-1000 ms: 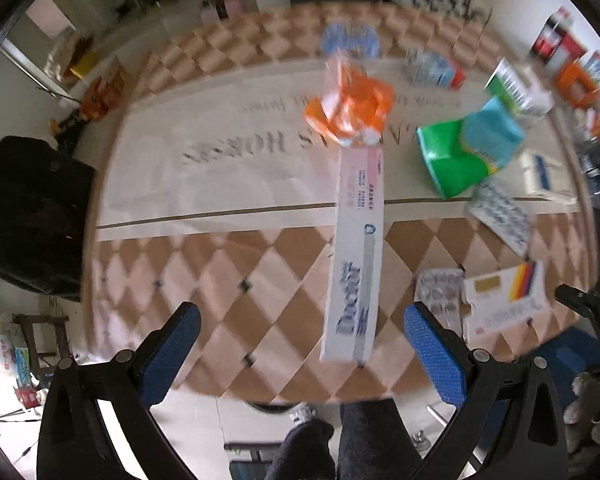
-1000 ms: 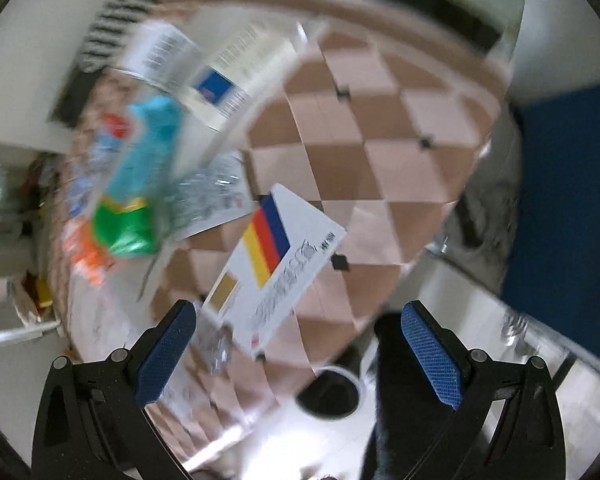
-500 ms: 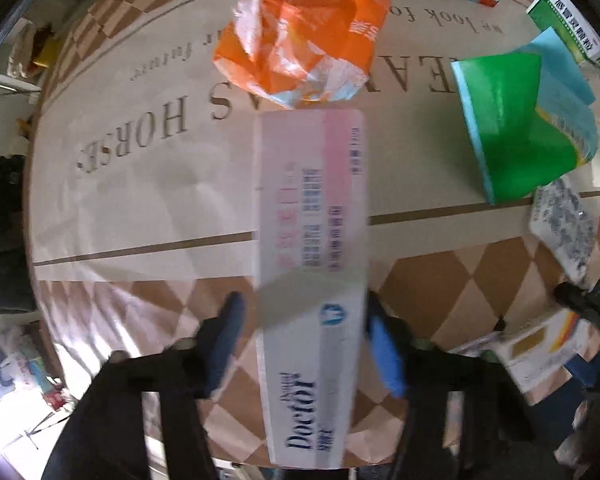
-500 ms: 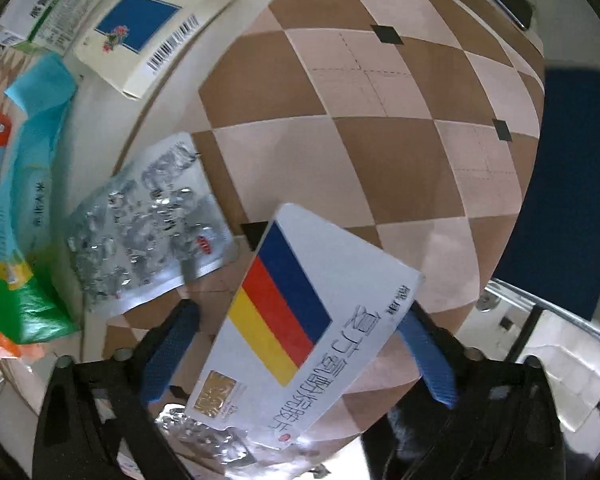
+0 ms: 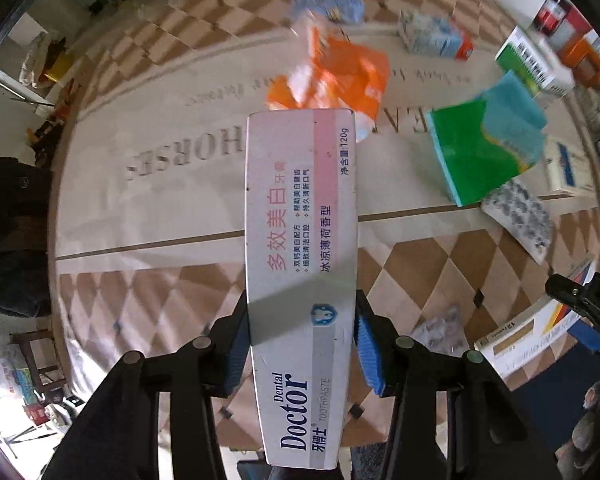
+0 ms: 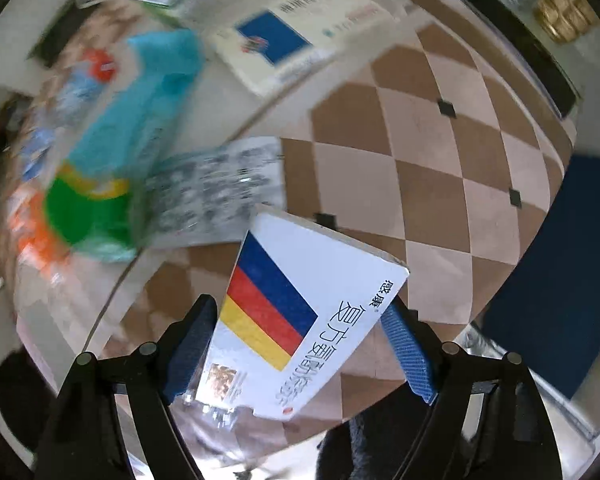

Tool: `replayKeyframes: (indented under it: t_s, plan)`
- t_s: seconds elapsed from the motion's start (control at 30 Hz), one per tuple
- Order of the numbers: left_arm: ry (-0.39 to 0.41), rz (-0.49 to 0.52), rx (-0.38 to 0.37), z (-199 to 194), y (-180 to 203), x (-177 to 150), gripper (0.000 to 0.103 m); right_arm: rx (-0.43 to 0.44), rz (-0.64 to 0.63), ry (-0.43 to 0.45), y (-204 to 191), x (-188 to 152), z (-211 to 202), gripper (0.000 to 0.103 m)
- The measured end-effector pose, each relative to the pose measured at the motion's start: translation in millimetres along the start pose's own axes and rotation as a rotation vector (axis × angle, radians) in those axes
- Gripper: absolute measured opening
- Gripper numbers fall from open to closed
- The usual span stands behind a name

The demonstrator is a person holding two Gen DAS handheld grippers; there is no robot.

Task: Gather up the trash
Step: 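Lift the toothpaste box with left tool while right tool regrasps the medicine box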

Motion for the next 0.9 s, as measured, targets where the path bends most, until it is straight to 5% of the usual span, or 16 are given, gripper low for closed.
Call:
replayKeyframes:
  t_s: [0.27,0.3,0.33,0.43,0.5,0.63,0.73,0.8,0.9]
  plan:
    - [0.148,-0.070,-0.079,-59.4,-55.9,-82.4,0.043,0.197,-0.170,0.025,-38.6,-92.8,-55.0,0.077]
    - [0.162,-0.082,-0.087,-64.6,-62.8,-105.3,0.043,0.233,-0.198,0.014,-41.0,-112.2,-59.0,0.023]
    - [0.170,-0.090,-0.093,-59.0,-72.4,-109.1,0.043,0.234,-0.213,0.012,-33.3,-127.3,-69.9,0.017]
    - [0.175,-0.120,-0.088,-44.6,-103.9,-148.2,0.043,0.225,-0.279,0.004,-39.7,-168.4,-47.4,0.019]
    - [0.145,-0.146,-0.074,-22.9,-112.1,-161.1,0.043,0.269,-0.245,-0.031,-34.6,-165.5,-16.7,0.025]
    - [0.097,-0.171,-0.084,6.9,-111.6,-179.9,0.043,0.193,-0.191,-0.031,-19.1,-143.7,20.3,0.026]
    - [0.090,-0.181,-0.080,18.1,-106.9,-185.1,0.043,0.231,-0.175,-0.042,-21.3,-144.0,4.5,0.053]
    - [0.081,-0.201,-0.080,24.4,-107.7,-185.0,0.043,0.267,-0.145,-0.027,-28.2,-144.5,-8.8,0.082]
    - [0.070,-0.236,-0.061,34.0,-116.3,-179.3,0.043,0.241,-0.307,-0.042,-63.2,-141.5,-14.2,0.082]
Point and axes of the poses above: each gripper's, at about its wrist camera, not at the fingertips, and z roughly the way its jaws point, y to its right, x to its top, the point moved 5 cm from there along z, roughly the way its jaws point, and after that the axes turned 10 degrees about x, right-handed, at the moved point
